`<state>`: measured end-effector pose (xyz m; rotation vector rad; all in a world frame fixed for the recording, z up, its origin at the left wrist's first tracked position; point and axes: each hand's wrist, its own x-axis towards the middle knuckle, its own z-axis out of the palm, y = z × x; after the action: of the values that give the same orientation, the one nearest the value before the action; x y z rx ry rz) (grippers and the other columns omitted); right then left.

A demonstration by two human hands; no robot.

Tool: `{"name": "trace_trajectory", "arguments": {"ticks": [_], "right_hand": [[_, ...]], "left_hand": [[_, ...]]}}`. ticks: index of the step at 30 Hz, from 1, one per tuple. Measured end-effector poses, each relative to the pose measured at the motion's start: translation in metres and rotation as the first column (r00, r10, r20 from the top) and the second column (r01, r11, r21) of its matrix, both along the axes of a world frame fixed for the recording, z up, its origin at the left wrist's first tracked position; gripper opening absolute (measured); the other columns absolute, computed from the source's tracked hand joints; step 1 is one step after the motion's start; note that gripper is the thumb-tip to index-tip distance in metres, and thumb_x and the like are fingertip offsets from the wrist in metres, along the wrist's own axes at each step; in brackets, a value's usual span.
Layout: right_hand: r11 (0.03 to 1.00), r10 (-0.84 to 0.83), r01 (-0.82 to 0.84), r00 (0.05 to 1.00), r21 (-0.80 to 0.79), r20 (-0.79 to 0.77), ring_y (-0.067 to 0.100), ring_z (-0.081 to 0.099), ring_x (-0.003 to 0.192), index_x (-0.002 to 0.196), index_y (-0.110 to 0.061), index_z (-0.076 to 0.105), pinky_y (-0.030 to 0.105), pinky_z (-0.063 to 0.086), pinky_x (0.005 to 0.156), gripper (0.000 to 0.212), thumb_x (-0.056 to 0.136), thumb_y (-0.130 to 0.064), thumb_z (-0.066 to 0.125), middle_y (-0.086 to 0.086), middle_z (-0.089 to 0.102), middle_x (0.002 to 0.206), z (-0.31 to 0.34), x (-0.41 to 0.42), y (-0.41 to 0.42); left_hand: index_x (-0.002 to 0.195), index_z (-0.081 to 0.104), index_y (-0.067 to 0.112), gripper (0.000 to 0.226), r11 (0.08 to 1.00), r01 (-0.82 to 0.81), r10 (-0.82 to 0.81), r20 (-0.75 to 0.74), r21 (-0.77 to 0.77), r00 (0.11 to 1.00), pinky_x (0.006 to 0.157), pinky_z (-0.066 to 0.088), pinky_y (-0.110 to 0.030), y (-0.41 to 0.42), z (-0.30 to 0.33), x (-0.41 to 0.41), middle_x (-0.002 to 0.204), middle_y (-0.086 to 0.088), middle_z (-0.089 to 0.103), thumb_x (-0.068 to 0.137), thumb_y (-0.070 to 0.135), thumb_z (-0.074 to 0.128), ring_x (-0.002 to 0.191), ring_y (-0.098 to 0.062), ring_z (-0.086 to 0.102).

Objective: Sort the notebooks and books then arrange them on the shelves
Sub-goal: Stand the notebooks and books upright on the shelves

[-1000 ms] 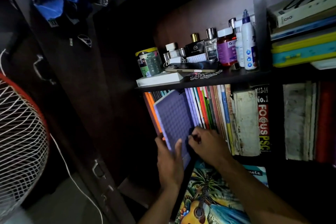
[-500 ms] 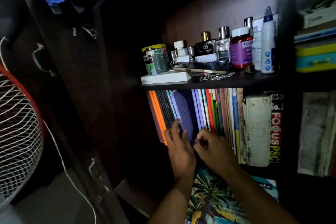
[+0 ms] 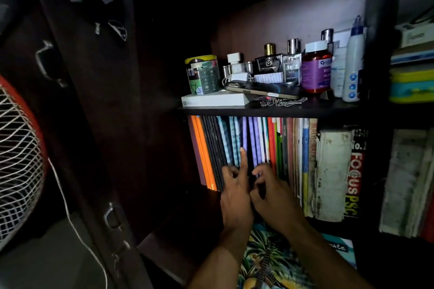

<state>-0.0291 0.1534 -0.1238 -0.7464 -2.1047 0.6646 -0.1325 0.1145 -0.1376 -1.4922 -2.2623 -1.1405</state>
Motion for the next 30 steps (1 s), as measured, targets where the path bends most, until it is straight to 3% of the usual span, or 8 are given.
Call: {"name": "trace_trajectory", "arguments": {"ticks": [3,5,9,15,19,22,26,30], "right_hand": [[1.000,-0.022,0.022,1.000,-0.002,-0.001,0.010,0.061,0.068,0.110,-0.034,0.041,0.031,0.050,0.059,0.029,0.092,-0.022,0.060,-0.008,0.062,0.082,0.000,0.000,0.001],[1.000,-0.020,0.020,1.000,-0.019,-0.011,0.006,0.061,0.070,0.118,-0.033,0.042,0.028,0.049,0.058,0.033,0.093,-0.024,0.062,-0.010,0.062,0.083,-0.001,0.000,0.001],[1.000,-0.009,0.008,1.000,-0.022,-0.023,0.002,0.059,0.073,0.129,-0.030,0.039,0.023,0.046,0.060,0.045,0.092,-0.023,0.065,-0.013,0.058,0.086,-0.004,-0.001,0.002],[0.998,0.062,-0.062,0.998,-0.019,-0.016,0.007,0.059,0.076,0.140,-0.030,0.029,0.030,0.053,0.069,0.060,0.092,-0.023,0.065,-0.010,0.056,0.090,-0.005,-0.006,-0.003],[0.991,0.132,-0.133,0.991,-0.034,-0.009,0.008,0.057,0.080,0.144,-0.030,0.025,0.029,0.052,0.070,0.065,0.092,-0.022,0.063,-0.007,0.053,0.095,-0.009,-0.009,0.001],[0.977,0.204,-0.203,0.979,-0.070,0.005,0.007,0.055,0.083,0.148,-0.030,0.019,0.021,0.047,0.067,0.071,0.092,-0.023,0.061,-0.009,0.049,0.103,-0.011,-0.009,0.003],[0.962,0.254,-0.252,0.967,-0.101,0.006,0.004,0.055,0.089,0.151,-0.036,0.011,0.021,0.048,0.070,0.075,0.094,-0.026,0.058,-0.010,0.048,0.109,-0.012,-0.011,0.005],[0.962,0.259,-0.256,0.966,-0.095,0.020,-0.002,0.052,0.086,0.154,-0.036,0.009,0.015,0.043,0.066,0.075,0.095,-0.031,0.055,-0.011,0.047,0.109,-0.014,-0.015,0.007]], "left_hand": [[0.152,0.014,0.054,0.055,0.982,0.087,-0.117,0.185,0.166,0.976,0.088,0.049,-0.039,0.000,-0.002,-0.001,0.136,0.001,0.042,0.104,0.047,0.040,0.104,-0.014,0.060],[0.149,0.007,0.065,0.055,0.962,0.019,-0.084,0.228,0.273,0.970,0.091,0.049,-0.042,0.002,-0.004,-0.002,0.134,0.000,0.049,0.102,0.058,0.036,0.109,-0.014,0.060],[0.154,-0.004,0.052,0.074,0.945,-0.115,0.079,0.128,0.307,0.989,0.084,0.049,-0.041,0.003,-0.008,-0.011,0.136,0.001,0.041,0.106,0.024,0.045,0.114,-0.022,0.053],[0.148,-0.030,0.048,0.105,0.977,-0.175,0.187,0.098,-0.119,0.978,0.073,0.049,-0.045,0.008,0.002,-0.011,0.140,-0.004,0.028,0.096,0.023,0.057,0.118,-0.031,0.050],[0.138,-0.042,0.048,0.114,0.980,-0.149,0.166,0.128,-0.129,0.978,0.068,0.046,-0.040,0.012,0.007,-0.012,0.146,-0.008,0.022,0.095,0.026,0.061,0.108,-0.035,0.056],[0.136,-0.040,0.047,0.101,0.992,-0.120,0.123,0.109,-0.033,0.986,0.069,0.045,-0.040,0.009,0.006,-0.013,0.151,-0.004,0.016,0.100,0.019,0.050,0.112,-0.033,0.053],[0.137,-0.037,0.059,0.088,0.990,-0.055,0.040,0.117,0.127,0.992,0.084,0.051,-0.043,0.006,0.004,-0.012,0.152,-0.001,0.022,0.105,0.028,0.039,0.120,-0.027,0.051],[0.150,-0.025,0.048,0.088,0.992,-0.061,0.062,-0.010,0.112,0.998,0.091,0.048,-0.038,0.012,-0.006,-0.022,0.152,-0.001,0.023,0.104,0.026,0.046,0.130,-0.020,0.041]]}}
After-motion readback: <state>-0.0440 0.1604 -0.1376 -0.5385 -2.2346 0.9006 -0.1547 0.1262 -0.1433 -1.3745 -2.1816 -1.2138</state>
